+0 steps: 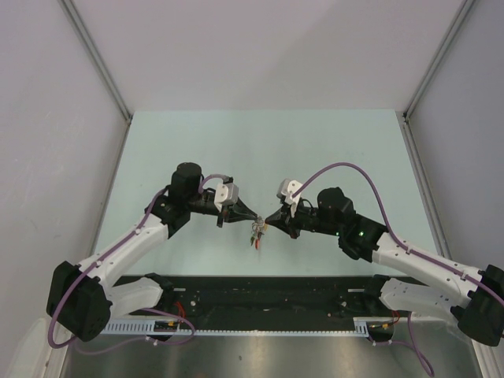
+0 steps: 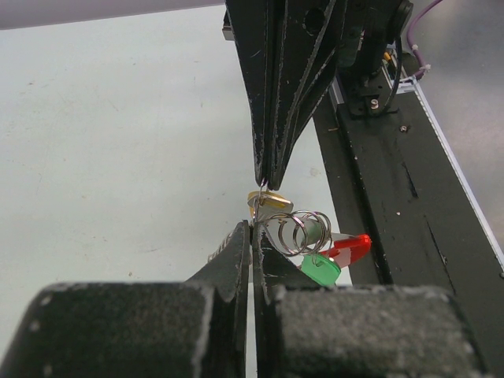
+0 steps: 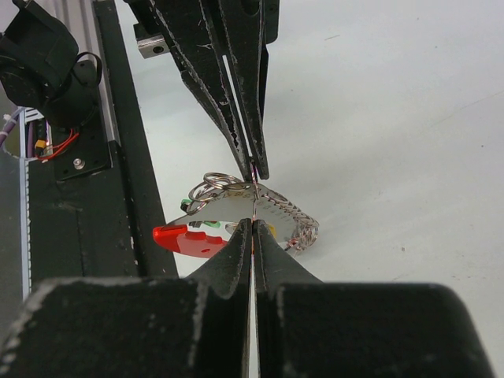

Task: Put the keys on the keyring

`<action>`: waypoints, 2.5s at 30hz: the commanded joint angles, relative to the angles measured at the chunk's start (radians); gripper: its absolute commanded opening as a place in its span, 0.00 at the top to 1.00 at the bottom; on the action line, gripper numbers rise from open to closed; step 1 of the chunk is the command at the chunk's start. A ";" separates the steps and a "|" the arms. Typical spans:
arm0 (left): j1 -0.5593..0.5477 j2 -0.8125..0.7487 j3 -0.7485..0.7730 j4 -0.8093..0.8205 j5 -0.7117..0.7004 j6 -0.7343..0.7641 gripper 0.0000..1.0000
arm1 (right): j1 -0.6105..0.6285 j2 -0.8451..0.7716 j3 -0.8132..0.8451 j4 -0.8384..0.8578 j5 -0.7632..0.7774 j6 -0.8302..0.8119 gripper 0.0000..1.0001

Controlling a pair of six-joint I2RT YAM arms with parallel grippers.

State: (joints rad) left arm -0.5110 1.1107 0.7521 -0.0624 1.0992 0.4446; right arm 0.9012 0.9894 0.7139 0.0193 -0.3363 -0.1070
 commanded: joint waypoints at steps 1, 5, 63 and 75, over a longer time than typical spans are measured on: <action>0.005 -0.003 0.030 0.009 0.068 0.008 0.99 | 0.008 -0.001 0.018 0.027 0.005 -0.019 1.00; 0.005 0.003 0.035 0.001 0.079 0.011 1.00 | 0.011 0.002 0.016 0.027 0.014 -0.023 1.00; 0.011 0.003 0.046 -0.020 0.028 0.005 1.00 | 0.051 -0.008 0.018 -0.002 0.088 -0.080 1.00; 0.011 0.008 0.052 -0.036 0.048 0.016 0.99 | 0.050 -0.001 0.018 -0.001 0.092 -0.077 1.00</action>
State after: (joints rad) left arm -0.5072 1.1316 0.7631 -0.0921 1.0874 0.4450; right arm 0.9455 0.9932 0.7139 0.0048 -0.2508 -0.1772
